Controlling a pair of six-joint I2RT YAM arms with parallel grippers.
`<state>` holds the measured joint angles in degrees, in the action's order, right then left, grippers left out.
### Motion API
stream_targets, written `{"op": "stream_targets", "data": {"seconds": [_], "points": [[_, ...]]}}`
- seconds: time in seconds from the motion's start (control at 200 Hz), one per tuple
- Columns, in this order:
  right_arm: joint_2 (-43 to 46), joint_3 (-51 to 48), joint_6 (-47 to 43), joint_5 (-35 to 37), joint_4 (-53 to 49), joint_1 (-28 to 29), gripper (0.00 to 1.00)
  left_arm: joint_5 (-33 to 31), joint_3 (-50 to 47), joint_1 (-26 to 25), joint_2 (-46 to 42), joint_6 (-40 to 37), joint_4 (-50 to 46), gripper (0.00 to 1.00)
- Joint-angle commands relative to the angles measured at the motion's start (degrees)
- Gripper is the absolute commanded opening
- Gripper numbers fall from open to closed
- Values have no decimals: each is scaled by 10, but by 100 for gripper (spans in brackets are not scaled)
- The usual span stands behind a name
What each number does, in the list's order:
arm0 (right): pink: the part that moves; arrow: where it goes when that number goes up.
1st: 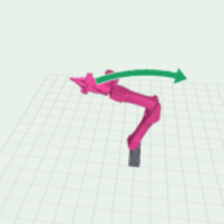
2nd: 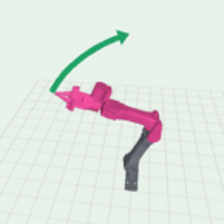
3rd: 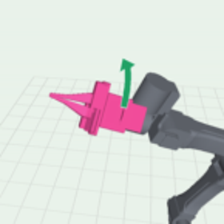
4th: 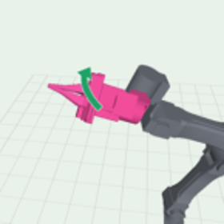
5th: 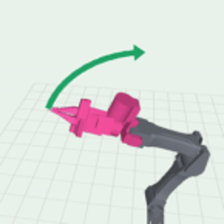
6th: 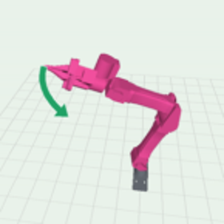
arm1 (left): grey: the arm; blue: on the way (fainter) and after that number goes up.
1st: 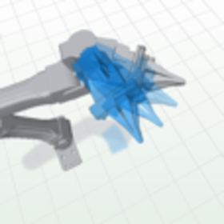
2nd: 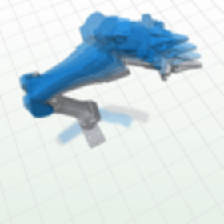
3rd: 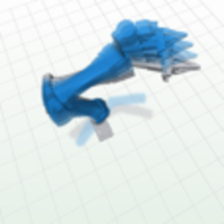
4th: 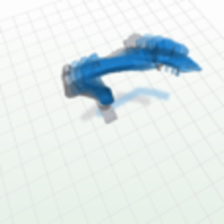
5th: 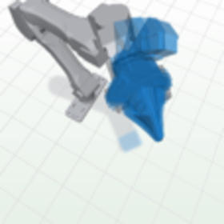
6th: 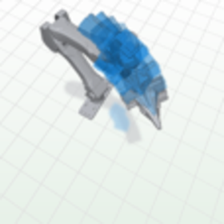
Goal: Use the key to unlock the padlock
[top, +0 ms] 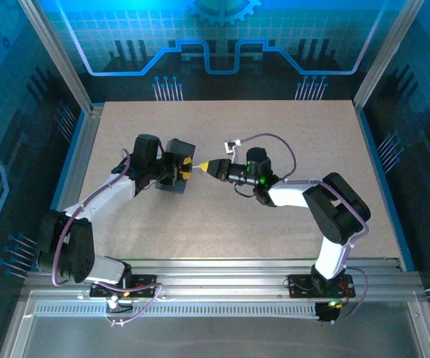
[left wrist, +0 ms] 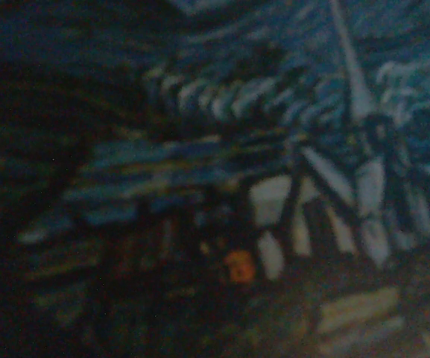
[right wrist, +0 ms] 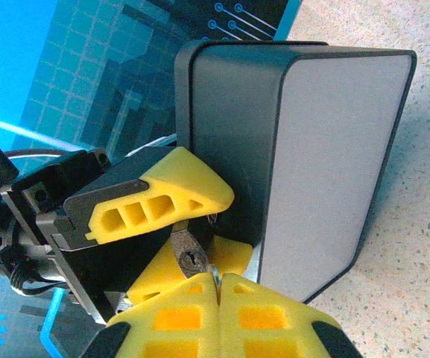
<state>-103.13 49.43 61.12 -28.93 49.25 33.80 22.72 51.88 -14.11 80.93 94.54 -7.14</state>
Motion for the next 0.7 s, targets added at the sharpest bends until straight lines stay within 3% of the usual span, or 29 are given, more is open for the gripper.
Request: {"op": "stream_targets", "data": {"seconds": [0.0,0.695], "points": [[-11,6,1,-1,14,11,0,-6,-3,-2,-23,2,12,0],[-23,38,-1,-11,12,26,0,-5,-5,-2,-23,4,20,0]]}}
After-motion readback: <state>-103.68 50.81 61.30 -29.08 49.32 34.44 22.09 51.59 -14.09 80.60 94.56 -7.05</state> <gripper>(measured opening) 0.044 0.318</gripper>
